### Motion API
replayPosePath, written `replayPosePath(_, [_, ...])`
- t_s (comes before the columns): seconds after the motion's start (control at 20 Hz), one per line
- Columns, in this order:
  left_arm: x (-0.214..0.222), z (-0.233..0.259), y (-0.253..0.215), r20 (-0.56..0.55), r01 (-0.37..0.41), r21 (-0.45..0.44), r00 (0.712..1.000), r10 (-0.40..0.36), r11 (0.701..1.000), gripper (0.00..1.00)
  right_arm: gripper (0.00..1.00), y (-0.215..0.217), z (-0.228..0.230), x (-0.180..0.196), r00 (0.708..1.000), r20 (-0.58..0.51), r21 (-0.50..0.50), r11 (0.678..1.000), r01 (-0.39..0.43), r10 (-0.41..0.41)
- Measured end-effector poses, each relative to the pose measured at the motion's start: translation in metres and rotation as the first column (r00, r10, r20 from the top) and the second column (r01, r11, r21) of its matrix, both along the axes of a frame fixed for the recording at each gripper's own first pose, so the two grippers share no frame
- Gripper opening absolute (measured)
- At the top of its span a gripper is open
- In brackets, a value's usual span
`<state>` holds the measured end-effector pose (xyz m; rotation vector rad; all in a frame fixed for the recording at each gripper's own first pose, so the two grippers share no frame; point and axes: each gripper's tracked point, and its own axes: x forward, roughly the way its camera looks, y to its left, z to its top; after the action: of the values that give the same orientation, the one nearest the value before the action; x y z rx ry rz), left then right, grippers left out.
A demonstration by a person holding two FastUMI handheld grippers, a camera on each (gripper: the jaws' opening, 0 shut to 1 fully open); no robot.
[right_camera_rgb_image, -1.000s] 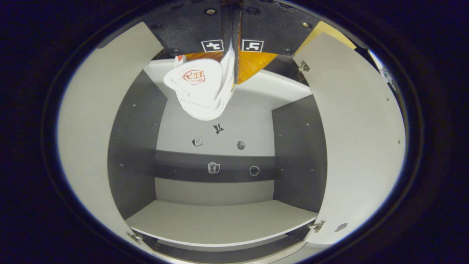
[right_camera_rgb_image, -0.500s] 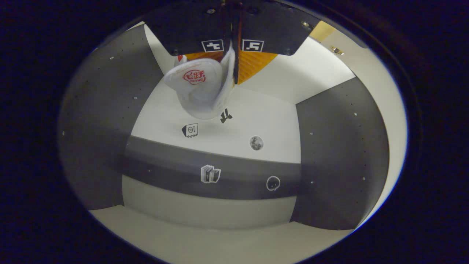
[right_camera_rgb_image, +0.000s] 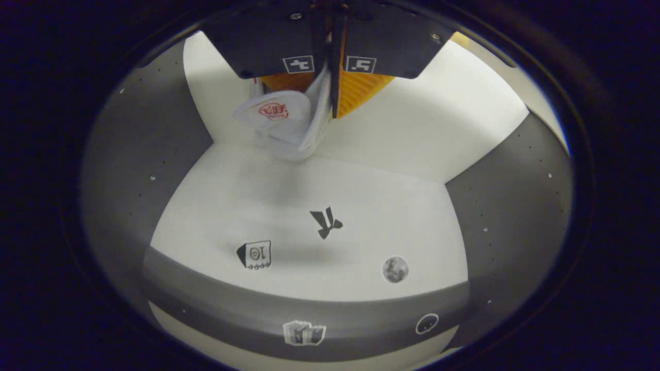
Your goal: Grab one shoe with the right hand and put it into the shoe cabinet, grab the other shoe with the left hand and put it into the shoe cabinet; then close the right door with the right hand and the left door with the left hand.
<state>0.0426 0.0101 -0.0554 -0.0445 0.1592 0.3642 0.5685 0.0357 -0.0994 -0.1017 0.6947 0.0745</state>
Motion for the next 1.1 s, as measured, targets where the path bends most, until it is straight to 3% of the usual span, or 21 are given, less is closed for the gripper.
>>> replayPosePath(0.1, [-0.001,-0.003,-0.001,-0.01,0.006,-0.011,1.0,-0.006,1.0,1.0,0.11,0.0,-0.001,0.0,1.0,-0.021,0.002,1.0,0.003,-0.003])
replayPosePath(0.35, [0.0,0.005,0.002,0.011,0.011,-0.001,1.0,-0.011,1.0,0.96,0.18,0.0,0.029,-0.018,0.998,0.056,0.062,0.998,0.013,-0.016])
replayPosePath(0.5, [-0.001,0.009,0.003,0.021,0.029,0.002,0.999,-0.029,1.0,0.96,0.65,-0.003,0.075,-0.035,0.978,0.202,0.093,0.995,0.03,-0.048])
replayPosePath(0.55, [-0.003,0.008,0.004,0.025,0.038,-0.003,0.999,-0.038,0.999,0.96,0.71,-0.006,0.092,-0.042,0.962,0.264,0.091,0.995,0.043,-0.066])
replayPosePath(0.6, [-0.005,0.009,0.005,0.032,0.047,-0.006,0.998,-0.047,0.999,0.96,0.83,-0.005,0.11,-0.048,0.946,0.317,0.099,0.994,0.044,-0.074])
replayPosePath(0.65, [-0.006,0.011,0.005,0.036,0.057,-0.007,0.998,-0.057,0.998,0.96,0.85,-0.007,0.122,-0.058,0.932,0.353,0.098,0.994,0.05,-0.081])
replayPosePath(0.7, [-0.007,0.013,0.005,0.043,0.068,-0.004,0.997,-0.068,0.998,0.96,0.96,-0.006,0.133,-0.072,0.921,0.381,0.104,0.993,0.047,-0.083])
replayPosePath(0.75, [-0.008,0.016,0.005,0.048,0.076,0.002,0.996,-0.076,0.997,0.96,1.0,-0.003,0.146,-0.085,0.905,0.416,0.126,0.991,0.033,-0.083])
replayPosePath(1.05, [-0.018,0.021,0.011,0.078,0.152,0.004,0.985,-0.152,0.988,1.0,1.0,-0.012,0.195,-0.194,0.832,0.542,0.213,0.977,0.003,-0.12])
replayPosePath(1.1, [-0.02,0.021,0.01,0.084,0.167,0.002,0.982,-0.167,0.986,0.96,1.0,-0.011,0.202,-0.214,0.815,0.567,0.227,0.974,-0.016,-0.119])
